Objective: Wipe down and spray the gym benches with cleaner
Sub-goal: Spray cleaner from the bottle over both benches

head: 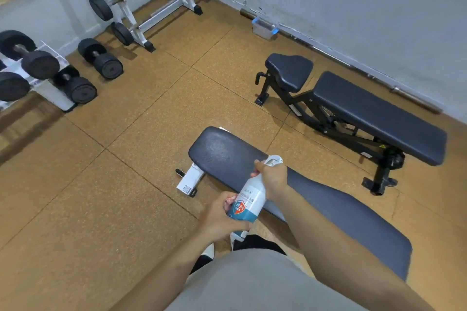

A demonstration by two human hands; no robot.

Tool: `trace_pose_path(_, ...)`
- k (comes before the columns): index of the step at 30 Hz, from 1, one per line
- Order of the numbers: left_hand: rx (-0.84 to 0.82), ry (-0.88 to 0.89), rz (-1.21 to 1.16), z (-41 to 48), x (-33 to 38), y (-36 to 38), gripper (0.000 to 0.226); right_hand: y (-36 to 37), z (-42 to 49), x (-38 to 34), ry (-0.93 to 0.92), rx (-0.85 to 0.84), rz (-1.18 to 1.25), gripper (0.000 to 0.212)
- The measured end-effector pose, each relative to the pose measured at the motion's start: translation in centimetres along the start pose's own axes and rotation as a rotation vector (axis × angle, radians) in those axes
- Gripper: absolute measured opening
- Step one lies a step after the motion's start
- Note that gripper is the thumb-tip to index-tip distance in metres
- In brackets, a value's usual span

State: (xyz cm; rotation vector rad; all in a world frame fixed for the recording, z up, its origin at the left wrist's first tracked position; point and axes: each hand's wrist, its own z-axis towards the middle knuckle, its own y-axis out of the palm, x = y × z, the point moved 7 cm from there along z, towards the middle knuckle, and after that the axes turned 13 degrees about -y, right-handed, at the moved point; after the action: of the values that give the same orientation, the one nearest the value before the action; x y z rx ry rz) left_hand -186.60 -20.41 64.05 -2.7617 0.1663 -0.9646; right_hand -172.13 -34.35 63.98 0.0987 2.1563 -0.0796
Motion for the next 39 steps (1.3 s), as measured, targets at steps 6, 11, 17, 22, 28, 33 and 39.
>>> trace_pose_path(6, -0.162, 0.031, 0.169, -0.9, -1.4, 0.2, 0.079, -2.8, -4.2, 1.7, -0.039, 0.136, 0.123, 0.024)
trace_pose_path(11, -0.217, 0.075, 0.267, -2.7, -2.8, 1.8, 0.074, -5.9, -7.3, 3.8, -0.033, 0.278, 0.125, 0.024)
trace_pose_path(17, -0.278, 0.116, 0.378, -4.6, -2.5, 5.7, 0.077, -11.9, -9.9, 5.4, -0.044, 0.395, 0.209, 0.024)
trace_pose_path(22, -0.295, 0.156, 0.477, -5.4, -1.7, 11.0, 0.075, -17.8, -10.6, 6.3, -0.061, 0.467, 0.251, 0.022)
trace_pose_path(28, -0.350, 0.150, 0.532, -8.2, -0.4, 20.1, 0.071, -27.7, -11.1, 7.4, -0.062, 0.492, 0.333, 0.022)
trace_pose_path(33, -0.386, 0.120, 0.578, -9.8, -0.4, 28.3, 0.072, -36.6, -12.2, 9.6, -0.024, 0.560, 0.390, 0.026)
trace_pose_path(39, -0.438, 0.118, 0.664, -11.5, 0.7, 37.6, 0.078, -46.6, -13.0, 11.1, -0.011, 0.648, 0.483, 0.022)
